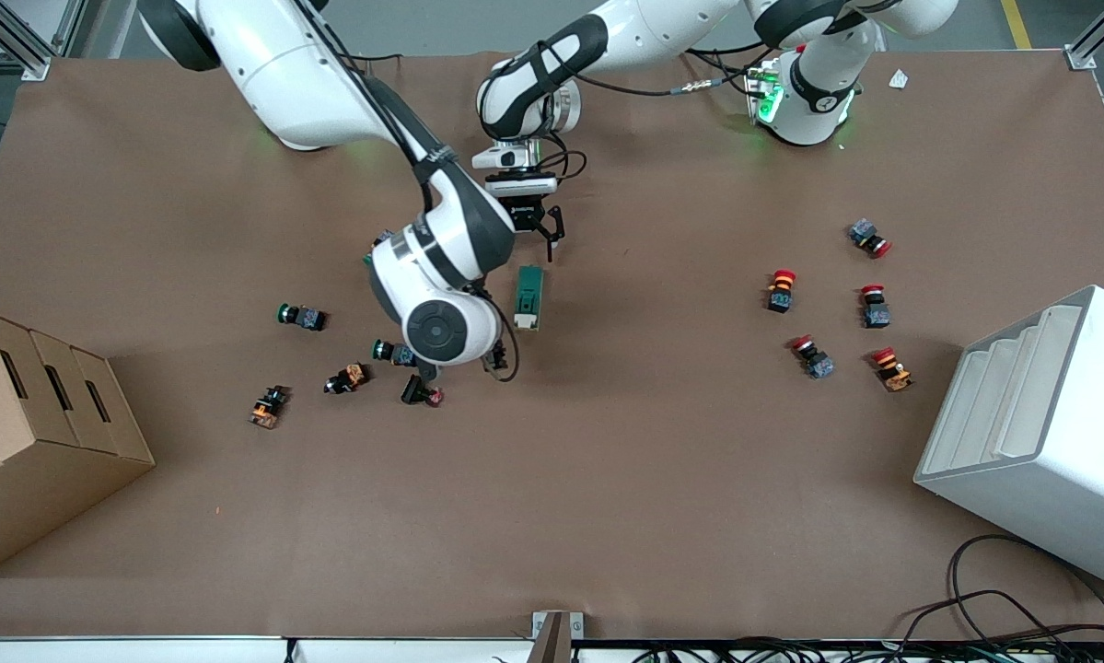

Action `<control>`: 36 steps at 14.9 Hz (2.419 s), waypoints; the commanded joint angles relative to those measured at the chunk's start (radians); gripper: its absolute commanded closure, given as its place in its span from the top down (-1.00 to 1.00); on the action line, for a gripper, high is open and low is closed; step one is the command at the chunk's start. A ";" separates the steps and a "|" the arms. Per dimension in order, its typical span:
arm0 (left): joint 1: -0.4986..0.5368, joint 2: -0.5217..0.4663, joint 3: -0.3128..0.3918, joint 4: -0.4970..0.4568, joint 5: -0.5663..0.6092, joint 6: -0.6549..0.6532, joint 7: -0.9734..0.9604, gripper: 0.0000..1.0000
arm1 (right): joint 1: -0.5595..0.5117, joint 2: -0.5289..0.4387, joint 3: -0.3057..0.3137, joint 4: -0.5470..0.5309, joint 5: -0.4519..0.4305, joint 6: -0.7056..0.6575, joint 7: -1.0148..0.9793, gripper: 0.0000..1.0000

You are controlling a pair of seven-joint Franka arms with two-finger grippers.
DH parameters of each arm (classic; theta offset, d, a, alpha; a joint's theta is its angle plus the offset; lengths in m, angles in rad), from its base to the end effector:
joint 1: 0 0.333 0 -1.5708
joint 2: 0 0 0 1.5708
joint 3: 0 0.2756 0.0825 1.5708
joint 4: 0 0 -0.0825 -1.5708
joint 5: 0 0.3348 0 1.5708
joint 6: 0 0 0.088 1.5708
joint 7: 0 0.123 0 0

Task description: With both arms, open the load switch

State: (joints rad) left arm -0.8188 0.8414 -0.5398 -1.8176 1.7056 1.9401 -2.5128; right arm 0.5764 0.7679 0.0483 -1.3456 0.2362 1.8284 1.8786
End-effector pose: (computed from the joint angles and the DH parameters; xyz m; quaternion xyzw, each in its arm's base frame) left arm 0.2083 -0.5353 0.1171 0.8867 0.0386 0.4603 0.0203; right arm 0.5022 0.3836 0.2324 0.7648 -0.6160 -0.1637 0.0941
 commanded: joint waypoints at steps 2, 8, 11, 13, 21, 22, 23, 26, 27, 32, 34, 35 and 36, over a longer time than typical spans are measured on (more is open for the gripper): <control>0.027 0.022 0.004 -0.020 0.158 0.003 -0.047 1.00 | 0.057 0.063 -0.007 0.020 0.020 0.054 0.100 1.00; 0.024 0.024 0.040 -0.051 0.233 0.003 -0.037 1.00 | 0.083 0.082 -0.007 0.020 0.020 0.045 0.125 1.00; 0.020 0.037 0.040 -0.049 0.233 -0.001 -0.038 1.00 | 0.097 0.080 -0.005 0.020 0.022 -0.013 0.122 1.00; 0.015 0.050 0.040 -0.049 0.242 -0.010 -0.046 1.00 | 0.102 0.079 -0.005 0.025 0.022 -0.063 0.117 1.00; -0.003 0.088 0.041 -0.040 0.247 -0.058 -0.046 1.00 | 0.086 0.062 0.031 0.085 0.022 -0.253 0.114 1.00; -0.006 0.106 0.041 -0.032 0.249 -0.087 -0.046 1.00 | 0.085 0.057 0.034 0.085 0.022 -0.261 0.114 1.00; -0.014 0.111 0.041 -0.028 0.249 -0.095 -0.047 1.00 | 0.083 0.054 0.034 0.085 0.022 -0.267 0.114 1.00; -0.014 0.110 0.041 -0.026 0.249 -0.095 -0.044 1.00 | 0.086 0.053 0.034 0.085 0.023 -0.274 0.114 1.00; -0.014 0.110 0.041 -0.026 0.249 -0.095 -0.044 1.00 | 0.085 0.053 0.034 0.085 0.023 -0.274 0.114 1.00; -0.013 0.107 0.041 -0.023 0.249 -0.095 -0.049 1.00 | 0.097 0.056 0.051 0.079 0.023 -0.274 0.113 1.00; -0.011 0.103 0.041 -0.022 0.249 -0.095 -0.055 1.00 | 0.103 0.059 0.051 0.072 0.022 -0.274 0.113 1.00; -0.011 0.103 0.041 -0.022 0.249 -0.093 -0.057 1.00 | 0.111 0.062 0.051 0.068 0.022 -0.274 0.112 1.00; -0.013 0.103 0.041 -0.022 0.249 -0.095 -0.057 1.00 | 0.112 0.062 0.051 0.057 0.020 -0.274 0.112 1.00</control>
State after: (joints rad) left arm -0.8327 0.9151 -0.4988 -1.8537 1.9515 1.8362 -2.5562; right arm 0.6793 0.8424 0.0978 -1.2534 0.2428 1.5555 1.9906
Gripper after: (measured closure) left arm 0.000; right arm 0.000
